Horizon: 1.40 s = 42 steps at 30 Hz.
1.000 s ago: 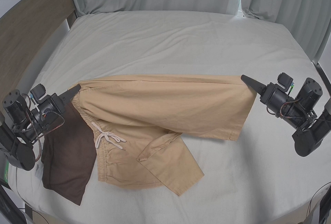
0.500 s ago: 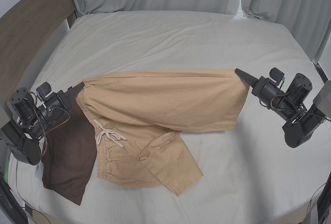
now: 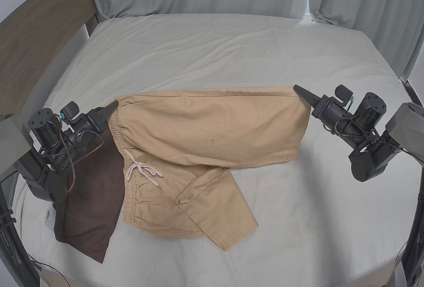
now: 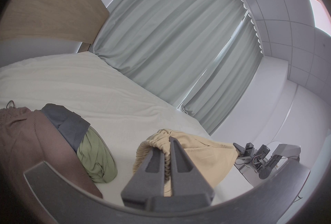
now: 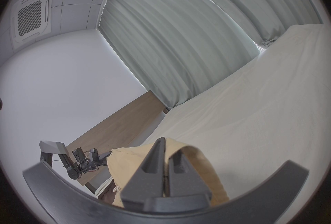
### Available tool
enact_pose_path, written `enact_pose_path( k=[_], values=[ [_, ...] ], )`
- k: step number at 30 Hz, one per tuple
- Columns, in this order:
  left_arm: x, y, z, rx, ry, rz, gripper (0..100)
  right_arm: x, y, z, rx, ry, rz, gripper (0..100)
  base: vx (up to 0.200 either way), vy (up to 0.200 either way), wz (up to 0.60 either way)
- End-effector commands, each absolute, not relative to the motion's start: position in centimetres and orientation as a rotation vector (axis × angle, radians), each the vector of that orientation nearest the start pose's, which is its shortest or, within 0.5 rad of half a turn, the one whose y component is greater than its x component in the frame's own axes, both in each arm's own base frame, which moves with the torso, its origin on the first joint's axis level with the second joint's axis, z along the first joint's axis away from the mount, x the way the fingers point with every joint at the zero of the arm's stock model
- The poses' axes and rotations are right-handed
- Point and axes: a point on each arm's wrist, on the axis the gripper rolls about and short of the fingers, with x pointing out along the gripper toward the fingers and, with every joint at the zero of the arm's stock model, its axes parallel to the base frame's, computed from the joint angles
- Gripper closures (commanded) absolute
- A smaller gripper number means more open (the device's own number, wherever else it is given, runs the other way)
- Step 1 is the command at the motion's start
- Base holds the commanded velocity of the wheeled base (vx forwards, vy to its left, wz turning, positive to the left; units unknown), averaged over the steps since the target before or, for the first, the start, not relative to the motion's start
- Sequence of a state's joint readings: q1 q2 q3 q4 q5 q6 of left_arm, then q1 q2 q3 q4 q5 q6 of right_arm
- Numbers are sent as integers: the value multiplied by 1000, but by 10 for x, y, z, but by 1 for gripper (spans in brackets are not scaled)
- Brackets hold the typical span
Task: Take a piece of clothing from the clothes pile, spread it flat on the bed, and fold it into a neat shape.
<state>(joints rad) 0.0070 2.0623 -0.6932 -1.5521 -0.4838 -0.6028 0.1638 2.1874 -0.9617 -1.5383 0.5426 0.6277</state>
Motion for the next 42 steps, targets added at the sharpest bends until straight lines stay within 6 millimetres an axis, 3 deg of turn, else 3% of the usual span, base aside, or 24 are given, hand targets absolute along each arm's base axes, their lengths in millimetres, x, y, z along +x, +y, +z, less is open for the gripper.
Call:
enact_pose_path(
  k=[1,17,29,42],
  values=[
    [366,-11,116,-574,-29,-500,100,411,75,123,536,-85,765,100,0,0,0],
    [402,-10,96,-598,-54,-464,100,456,77,101,541,-121,765,100,0,0,0],
    [425,-10,83,-657,-83,-422,100,478,80,108,539,-125,766,100,0,0,0],
    [442,-8,76,-705,-104,-431,100,511,86,91,541,-112,763,100,0,0,0]
  ],
)
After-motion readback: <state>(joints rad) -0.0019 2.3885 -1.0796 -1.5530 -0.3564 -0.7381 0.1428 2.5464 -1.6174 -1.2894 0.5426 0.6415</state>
